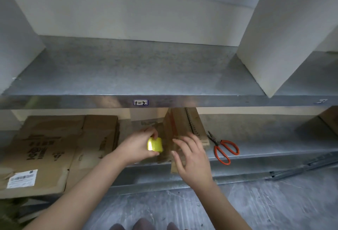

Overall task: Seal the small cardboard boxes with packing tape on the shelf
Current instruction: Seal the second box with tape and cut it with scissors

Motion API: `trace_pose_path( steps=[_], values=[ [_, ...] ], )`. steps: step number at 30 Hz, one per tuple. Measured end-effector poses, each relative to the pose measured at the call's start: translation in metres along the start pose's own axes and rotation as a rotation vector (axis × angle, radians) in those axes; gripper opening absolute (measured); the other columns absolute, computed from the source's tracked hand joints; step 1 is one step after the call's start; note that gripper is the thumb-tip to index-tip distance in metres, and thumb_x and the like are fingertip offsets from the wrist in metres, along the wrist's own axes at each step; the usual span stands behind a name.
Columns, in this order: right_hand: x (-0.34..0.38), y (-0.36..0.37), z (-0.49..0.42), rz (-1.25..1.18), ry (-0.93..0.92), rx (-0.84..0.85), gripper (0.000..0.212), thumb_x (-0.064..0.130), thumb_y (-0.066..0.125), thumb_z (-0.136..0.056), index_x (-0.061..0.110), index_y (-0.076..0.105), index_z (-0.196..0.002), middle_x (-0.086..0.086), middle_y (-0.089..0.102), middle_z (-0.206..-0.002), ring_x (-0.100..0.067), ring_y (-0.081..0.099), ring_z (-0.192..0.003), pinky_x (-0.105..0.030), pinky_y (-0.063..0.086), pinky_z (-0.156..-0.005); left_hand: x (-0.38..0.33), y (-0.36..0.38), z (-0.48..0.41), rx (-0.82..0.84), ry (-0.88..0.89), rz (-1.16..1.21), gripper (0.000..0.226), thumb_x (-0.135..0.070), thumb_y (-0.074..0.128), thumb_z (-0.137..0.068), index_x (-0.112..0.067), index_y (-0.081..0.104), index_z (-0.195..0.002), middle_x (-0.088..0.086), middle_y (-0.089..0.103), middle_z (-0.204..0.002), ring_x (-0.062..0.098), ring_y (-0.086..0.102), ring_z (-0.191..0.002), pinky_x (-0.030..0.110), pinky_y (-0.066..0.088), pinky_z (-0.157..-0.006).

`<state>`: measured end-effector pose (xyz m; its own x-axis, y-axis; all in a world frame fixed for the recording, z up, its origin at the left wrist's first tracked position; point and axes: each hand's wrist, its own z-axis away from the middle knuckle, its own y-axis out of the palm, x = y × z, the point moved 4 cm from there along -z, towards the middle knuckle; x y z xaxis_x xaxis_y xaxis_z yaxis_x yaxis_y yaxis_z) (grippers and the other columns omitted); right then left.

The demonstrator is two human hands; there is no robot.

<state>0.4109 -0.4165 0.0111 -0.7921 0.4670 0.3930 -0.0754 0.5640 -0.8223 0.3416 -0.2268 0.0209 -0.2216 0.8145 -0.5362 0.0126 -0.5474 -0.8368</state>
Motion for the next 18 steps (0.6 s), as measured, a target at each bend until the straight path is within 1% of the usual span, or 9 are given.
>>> trace_pose_path(
  steps=[2, 4, 6, 7, 9, 10, 11, 14, 18],
  values=[
    [0.017, 0.002, -0.010, -0.040, 0.030, 0.062, 0.043, 0.047, 0.048, -0.094, 0.022, 0.058, -0.128, 0.005, 0.058, -0.124, -0.013, 0.042, -0.127, -0.026, 0.039, -0.103, -0.008, -0.004, 0.008, -0.033, 0.041, -0.011, 0.039, -0.037, 0.078, -0.075, -0.025, 0.048, -0.099, -0.008, 0.055, -0.098, 0.013, 0.053, -0.088, 0.027, 0.039, -0.070],
    [0.028, 0.011, -0.019, -0.119, 0.099, 0.165, 0.053, 0.051, 0.050, -0.091, 0.019, 0.054, -0.133, 0.003, 0.058, -0.126, -0.014, 0.046, -0.121, -0.026, 0.040, -0.101, -0.013, -0.007, 0.015, -0.075, 0.092, -0.034, 0.036, -0.030, 0.076, -0.075, -0.019, 0.051, -0.099, -0.005, 0.056, -0.097, 0.017, 0.054, -0.090, 0.024, 0.034, -0.070],
    [0.037, 0.021, -0.022, -0.230, 0.174, 0.245, 0.050, 0.050, 0.059, -0.087, 0.021, 0.057, -0.128, 0.004, 0.060, -0.122, -0.013, 0.054, -0.113, -0.029, 0.047, -0.098, -0.017, -0.009, 0.025, -0.108, 0.127, -0.059, 0.032, -0.025, 0.072, -0.074, -0.016, 0.053, -0.098, -0.001, 0.057, -0.099, 0.019, 0.055, -0.093, 0.026, 0.038, -0.074],
    [0.040, 0.026, -0.022, -0.295, 0.218, 0.259, 0.046, 0.048, 0.064, -0.085, 0.023, 0.060, -0.123, 0.006, 0.061, -0.116, -0.011, 0.058, -0.106, -0.029, 0.051, -0.093, -0.018, -0.010, 0.029, -0.117, 0.135, -0.072, 0.031, -0.025, 0.070, -0.074, -0.016, 0.052, -0.098, 0.000, 0.056, -0.100, 0.020, 0.055, -0.093, 0.028, 0.041, -0.076],
    [0.045, 0.032, -0.022, -0.413, 0.297, 0.250, 0.039, 0.044, 0.074, -0.079, 0.026, 0.065, -0.113, 0.011, 0.061, -0.105, -0.001, 0.062, -0.092, -0.019, 0.055, -0.080, -0.016, -0.012, 0.037, -0.141, 0.134, -0.088, 0.031, -0.026, 0.069, -0.074, -0.016, 0.052, -0.098, 0.000, 0.055, -0.102, 0.020, 0.056, -0.092, 0.030, 0.044, -0.076],
    [0.048, 0.035, -0.021, -0.455, 0.329, 0.244, 0.036, 0.041, 0.078, -0.076, 0.029, 0.066, -0.107, 0.014, 0.062, -0.102, 0.002, 0.063, -0.088, -0.013, 0.053, -0.076, -0.014, -0.013, 0.041, -0.154, 0.130, -0.097, 0.031, -0.026, 0.069, -0.074, -0.016, 0.052, -0.098, 0.000, 0.055, -0.103, 0.020, 0.056, -0.091, 0.030, 0.043, -0.075],
    [0.050, 0.038, -0.020, -0.496, 0.360, 0.236, 0.030, 0.039, 0.081, -0.074, 0.031, 0.066, -0.100, 0.017, 0.065, -0.098, 0.004, 0.064, -0.085, -0.011, 0.052, -0.074, -0.012, -0.014, 0.044, -0.162, 0.121, -0.108, 0.032, -0.026, 0.069, -0.074, -0.016, 0.052, -0.099, 0.000, 0.055, -0.103, 0.020, 0.056, -0.091, 0.029, 0.042, -0.074],
    [0.054, 0.044, -0.018, -0.587, 0.426, 0.159, 0.019, 0.030, 0.083, -0.073, 0.035, 0.066, -0.078, 0.017, 0.070, -0.080, 0.002, 0.066, -0.077, -0.013, 0.050, -0.071, -0.003, -0.015, 0.051, -0.170, 0.078, -0.112, 0.035, -0.026, 0.072, -0.073, -0.018, 0.052, -0.101, -0.002, 0.055, -0.105, 0.017, 0.056, -0.093, 0.026, 0.040, -0.075],
    [0.062, 0.055, -0.016, -0.591, 0.437, 0.134, 0.012, 0.027, 0.080, -0.078, 0.026, 0.068, -0.074, 0.011, 0.068, -0.074, -0.004, 0.063, -0.073, -0.014, 0.046, -0.068, 0.011, -0.015, 0.053, -0.116, 0.040, -0.074, 0.046, -0.032, 0.079, -0.071, -0.021, 0.051, -0.105, -0.007, 0.051, -0.107, 0.011, 0.052, -0.097, 0.017, 0.035, -0.075]
  ],
)
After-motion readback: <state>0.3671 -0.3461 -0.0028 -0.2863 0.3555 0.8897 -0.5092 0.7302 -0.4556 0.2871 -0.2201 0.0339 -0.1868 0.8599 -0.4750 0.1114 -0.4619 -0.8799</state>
